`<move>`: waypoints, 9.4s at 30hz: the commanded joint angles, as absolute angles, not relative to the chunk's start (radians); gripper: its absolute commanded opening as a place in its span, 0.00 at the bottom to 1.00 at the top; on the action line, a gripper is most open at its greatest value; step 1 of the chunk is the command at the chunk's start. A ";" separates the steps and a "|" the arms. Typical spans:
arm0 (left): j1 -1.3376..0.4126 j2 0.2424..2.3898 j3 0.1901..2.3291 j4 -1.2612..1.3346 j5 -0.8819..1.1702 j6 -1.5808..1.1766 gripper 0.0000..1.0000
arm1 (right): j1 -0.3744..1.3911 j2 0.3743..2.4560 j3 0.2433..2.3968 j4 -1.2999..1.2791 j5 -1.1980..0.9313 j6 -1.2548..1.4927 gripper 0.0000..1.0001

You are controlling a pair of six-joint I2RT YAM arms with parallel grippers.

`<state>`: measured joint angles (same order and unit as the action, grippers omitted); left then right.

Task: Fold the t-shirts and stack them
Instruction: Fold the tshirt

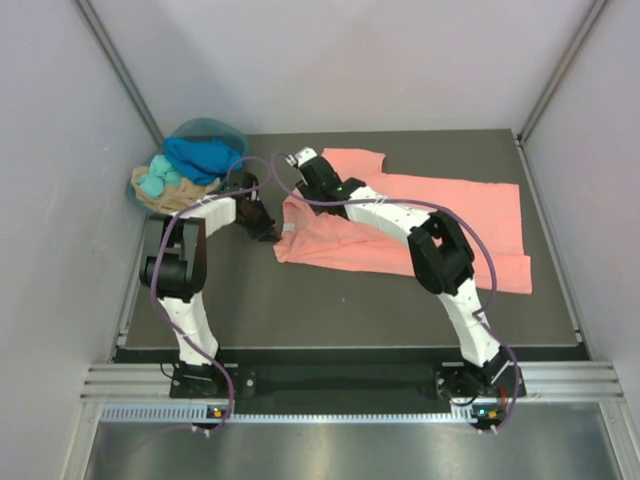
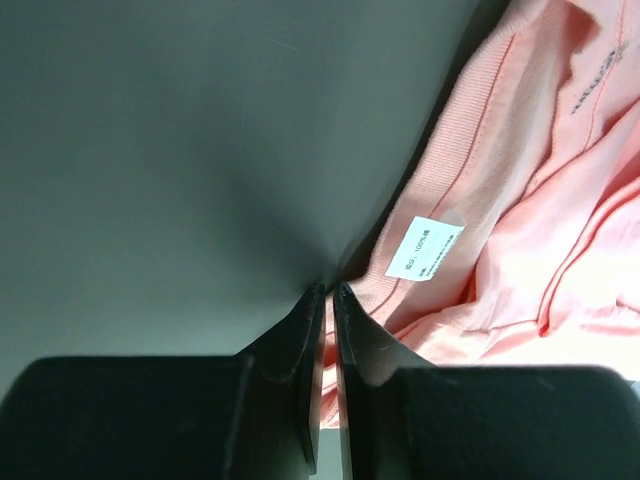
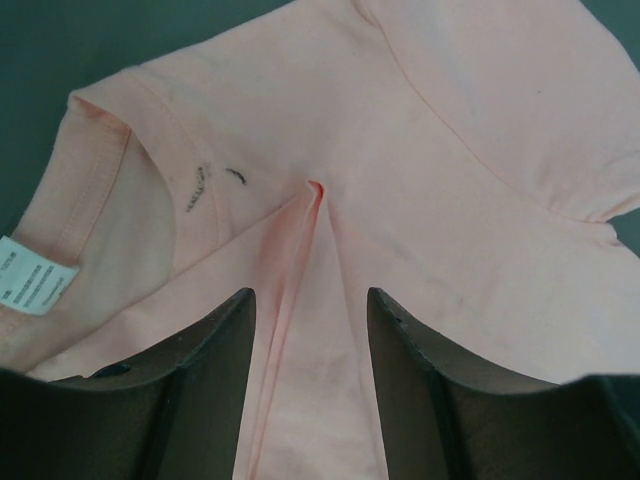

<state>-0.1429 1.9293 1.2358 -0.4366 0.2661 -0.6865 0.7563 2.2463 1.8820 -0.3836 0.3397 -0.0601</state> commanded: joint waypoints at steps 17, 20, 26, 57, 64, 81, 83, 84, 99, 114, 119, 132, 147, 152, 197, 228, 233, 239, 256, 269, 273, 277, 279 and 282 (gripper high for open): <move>-0.153 1.945 1.170 -0.417 0.144 -0.713 0.00 | 0.712 2.385 2.040 -0.339 0.337 -0.094 0.46; -0.158 1.942 1.163 -0.416 0.137 -0.716 0.00 | 0.709 2.393 2.042 -0.344 0.319 -0.078 0.46; -0.163 1.937 1.140 -0.414 0.123 -0.718 0.00 | 0.707 2.413 2.045 -0.350 0.276 -0.063 0.43; -0.204 1.928 1.131 -0.512 -0.150 -0.661 0.00 | 0.608 2.247 1.905 -0.284 0.334 0.089 0.00; -0.204 1.925 1.210 -0.583 -0.140 -0.661 0.00 | 0.600 2.218 1.918 -0.339 0.321 0.055 0.27; -0.311 1.686 1.126 -0.442 0.236 -0.733 0.11 | 0.675 2.008 1.532 -0.247 0.135 -0.029 0.31; -0.340 1.684 1.111 -0.413 0.221 -0.744 0.11 | 0.675 2.017 1.523 -0.245 0.130 -0.026 0.31; -0.350 1.686 1.100 -0.408 0.206 -0.747 0.10 | 0.676 2.020 1.519 -0.241 0.127 -0.025 0.31; -0.362 1.787 1.039 -0.472 -0.064 -0.778 0.07 | 0.686 2.026 1.407 -0.175 0.146 -0.037 0.33; -0.368 1.556 1.034 -0.318 0.081 -0.920 0.08 | 0.696 1.977 1.373 -0.141 0.141 -0.011 0.32; -0.368 1.636 1.034 -0.282 0.089 -0.916 0.04 | 0.696 1.979 1.367 -0.138 0.127 -0.006 0.32; -0.367 1.773 1.020 -0.393 -0.100 -0.857 0.01 | 0.727 1.965 1.351 -0.118 0.138 -0.029 0.36; -0.367 1.756 0.985 -0.396 -0.117 -0.848 0.01 | 0.746 1.982 1.336 -0.106 0.319 -0.046 0.22; -0.367 1.758 0.979 -0.397 -0.118 -0.850 0.02 | 0.744 1.980 1.341 -0.107 0.318 -0.049 0.12; -0.379 1.746 0.953 -0.419 -0.152 -0.856 0.01 | 0.758 1.914 1.319 -0.097 0.212 -0.101 0.37; -0.379 1.759 0.940 -0.420 -0.167 -0.857 0.01 | 0.762 1.990 1.347 -0.097 0.316 -0.121 0.00; -0.380 1.758 0.931 -0.429 -0.189 -0.861 0.01 | 0.749 1.967 1.332 -0.075 0.337 -0.110 0.00; -0.382 1.730 0.908 -0.434 -0.215 -0.870 0.01 | 0.697 1.919 1.305 -0.040 0.382 -0.097 0.00; -0.402 1.747 0.904 -0.445 -0.235 -0.876 0.01 | 0.557 1.933 1.281 -0.026 0.408 -0.005 0.00; -0.420 1.730 0.871 -0.497 -0.285 -0.890 0.01 | 0.537 1.911 1.308 -0.158 0.544 0.152 0.08; -0.420 1.697 0.838 -0.511 -0.302 -0.899 0.01 | 0.534 1.864 1.302 -0.212 0.542 0.179 0.26; -0.420 1.622 0.813 -0.548 -0.321 -0.914 0.04 | 0.532 1.804 1.311 -0.343 0.542 0.230 0.32; -0.420 1.563 0.819 -0.575 -0.328 -0.913 0.11 | 0.526 1.772 1.321 -0.418 0.538 0.291 0.34; -0.420 1.490 0.851 -0.533 -0.287 -0.859 0.26 | 0.497 1.721 1.295 -0.480 0.482 0.363 0.34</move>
<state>-0.4236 1.5574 0.8486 -0.4599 -0.2783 -0.9039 0.5331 1.8084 1.2827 -0.3676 0.5091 0.2573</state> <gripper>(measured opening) 0.220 0.343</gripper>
